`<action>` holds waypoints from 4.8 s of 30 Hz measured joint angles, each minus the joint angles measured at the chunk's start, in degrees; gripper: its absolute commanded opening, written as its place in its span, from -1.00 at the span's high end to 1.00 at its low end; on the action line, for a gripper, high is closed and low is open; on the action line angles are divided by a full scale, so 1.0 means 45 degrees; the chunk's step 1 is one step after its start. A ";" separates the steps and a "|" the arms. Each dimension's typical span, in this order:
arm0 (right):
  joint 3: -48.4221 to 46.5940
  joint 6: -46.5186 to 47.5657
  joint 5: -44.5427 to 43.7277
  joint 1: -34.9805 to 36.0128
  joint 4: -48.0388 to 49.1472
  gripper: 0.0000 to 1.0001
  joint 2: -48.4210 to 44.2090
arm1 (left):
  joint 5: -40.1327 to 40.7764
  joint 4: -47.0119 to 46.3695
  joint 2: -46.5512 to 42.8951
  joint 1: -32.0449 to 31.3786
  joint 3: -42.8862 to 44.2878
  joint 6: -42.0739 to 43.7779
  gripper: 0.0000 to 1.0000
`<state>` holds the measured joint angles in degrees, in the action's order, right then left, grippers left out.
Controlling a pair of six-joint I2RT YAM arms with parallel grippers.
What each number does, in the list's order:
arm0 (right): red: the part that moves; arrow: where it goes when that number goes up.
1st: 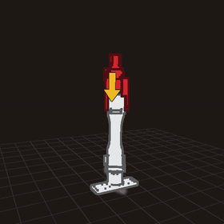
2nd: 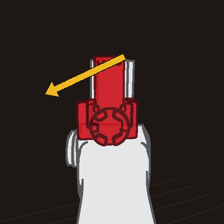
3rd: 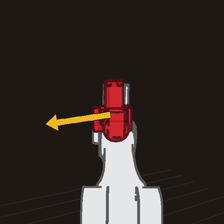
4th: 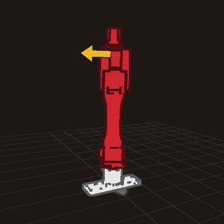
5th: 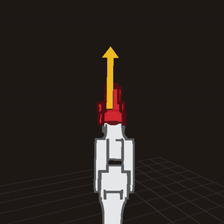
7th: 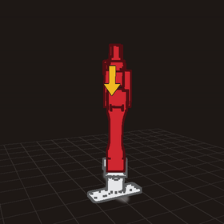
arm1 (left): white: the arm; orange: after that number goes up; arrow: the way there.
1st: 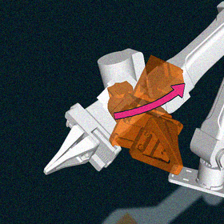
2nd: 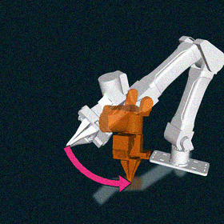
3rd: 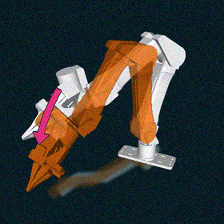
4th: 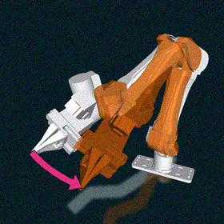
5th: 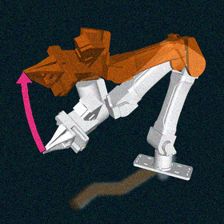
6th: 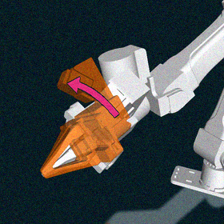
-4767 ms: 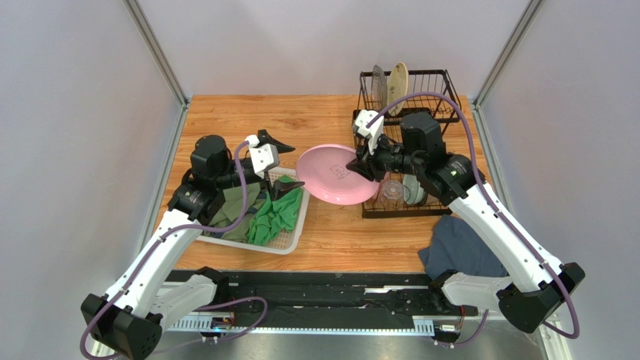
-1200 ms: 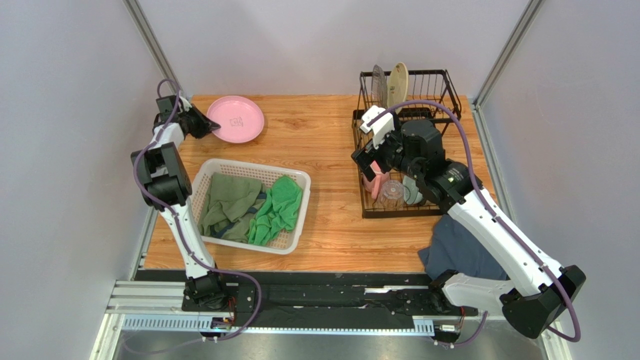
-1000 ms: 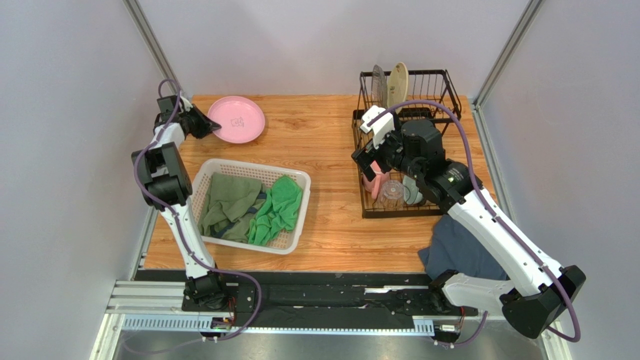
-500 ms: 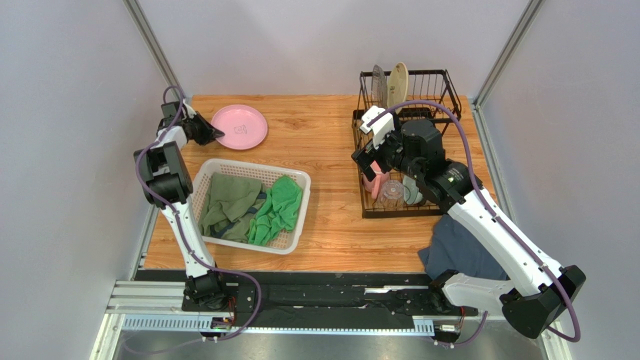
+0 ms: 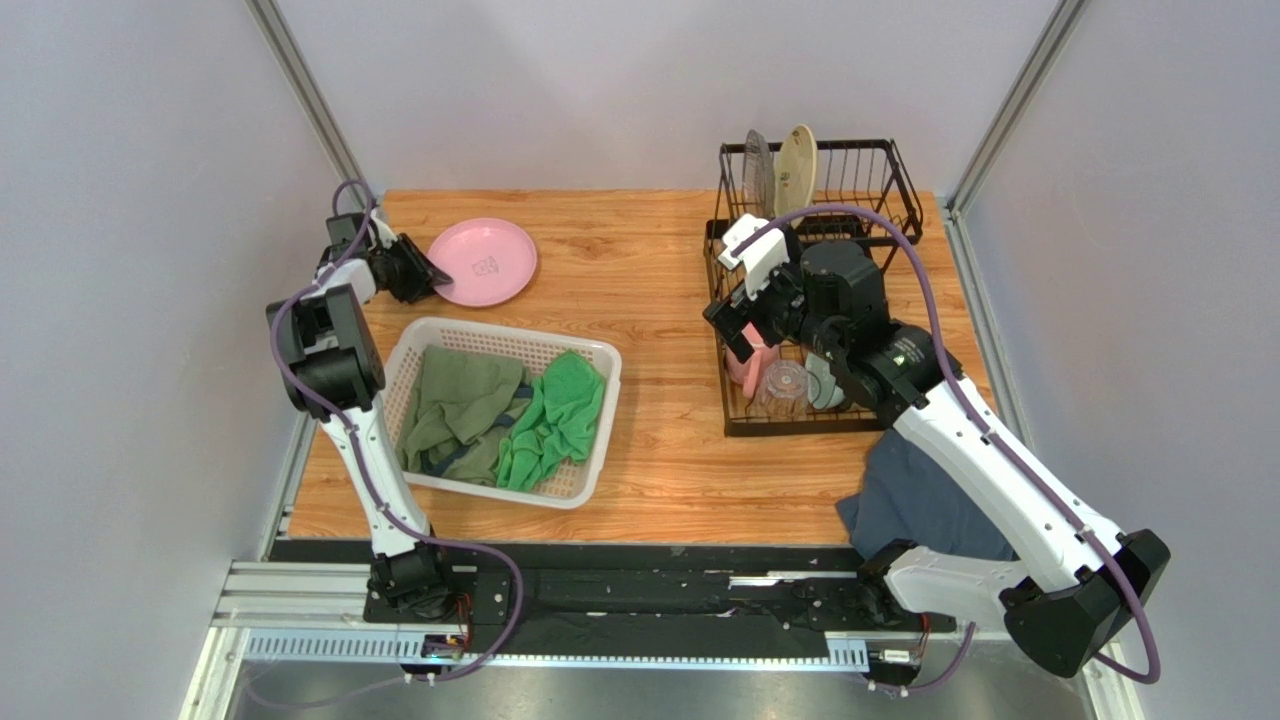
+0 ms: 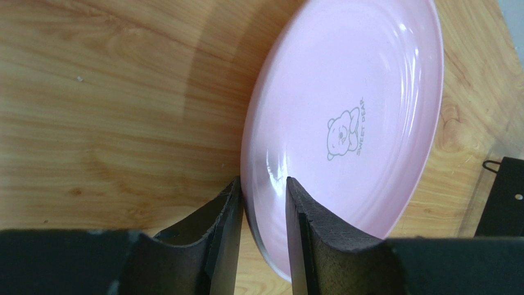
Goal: Unload the mixed dishes from the dish rack
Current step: Place the plate at the center of the board, then pick up the plate from the dish rack.
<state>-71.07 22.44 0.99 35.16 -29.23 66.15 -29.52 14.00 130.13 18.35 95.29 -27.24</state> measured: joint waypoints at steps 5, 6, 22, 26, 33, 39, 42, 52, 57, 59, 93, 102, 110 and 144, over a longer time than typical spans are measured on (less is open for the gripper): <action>0.0000 0.0039 -0.0539 0.0000 0.0121 -0.89 0.0000 | 0.0277 0.0160 -0.0282 0.0005 -0.0282 0.0447 0.12; 0.0000 0.0044 -0.0738 0.0000 0.0175 -0.89 0.0000 | 0.0330 0.0180 -0.0374 0.0005 -0.0384 0.0525 0.11; -0.2079 -0.0019 -0.5319 -0.0520 0.1715 -0.87 0.1345 | 0.1783 0.0884 -0.3351 0.0010 -0.2720 0.2157 -0.74; -0.2715 -0.0384 -0.5892 -0.1234 0.1831 -0.86 0.1987 | 0.2176 0.0894 -0.4541 0.0010 -0.3065 0.2535 -0.82; -0.4051 -0.1219 -0.6353 -0.2327 0.1831 -0.85 0.3376 | 0.2540 0.0850 -0.6499 0.0010 -0.3366 0.3089 -0.87; -0.4896 -0.1860 -0.6397 -0.2968 0.1695 -0.83 0.4609 | 0.2283 0.0806 -0.7456 0.0010 -0.3662 0.3288 -0.87; -0.4969 -0.2161 -0.6324 -0.3191 0.1559 -0.82 0.5003 | 0.2098 0.0806 -0.7849 0.0010 -0.3963 0.3347 -0.87; -0.5260 -0.2953 -0.5804 -0.3565 0.1345 -0.69 0.5916 | 0.1792 0.0719 -0.9170 0.0010 -0.4435 0.3837 -0.87; -0.5309 -0.3332 -0.5513 -0.3657 0.1462 -0.52 0.6339 | 0.1642 0.0646 -0.9568 0.0005 -0.4435 0.3929 -0.87; -0.5309 -0.3429 -0.5450 -0.3667 0.1559 -0.46 0.6528 | 0.1622 0.0641 -0.9617 0.0005 -0.4449 0.3959 -0.86; -0.5620 -0.3900 -0.5367 -0.3711 0.2278 0.73 0.6965 | 0.1579 0.0534 -0.9704 0.0005 -0.5095 0.4119 -0.85; -0.6484 -0.3706 -0.5644 -0.3730 0.1860 0.77 0.6965 | 0.1579 0.0321 -0.9996 0.0005 -0.5285 0.4119 -0.85; -0.7519 -0.3628 -0.5814 -0.3740 0.1229 0.81 0.6960 | 0.1394 0.0296 -1.0083 0.0005 -0.5285 0.4153 -0.84; -0.4420 -0.2074 0.1345 -0.0364 -0.0743 0.91 0.0758 | -0.6921 0.1307 -1.4984 -0.4721 -0.5037 0.9593 -0.80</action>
<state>-90.96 13.10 7.05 33.52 -32.58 69.56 -60.66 19.88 62.70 -2.90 72.62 15.92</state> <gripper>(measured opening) 0.138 0.904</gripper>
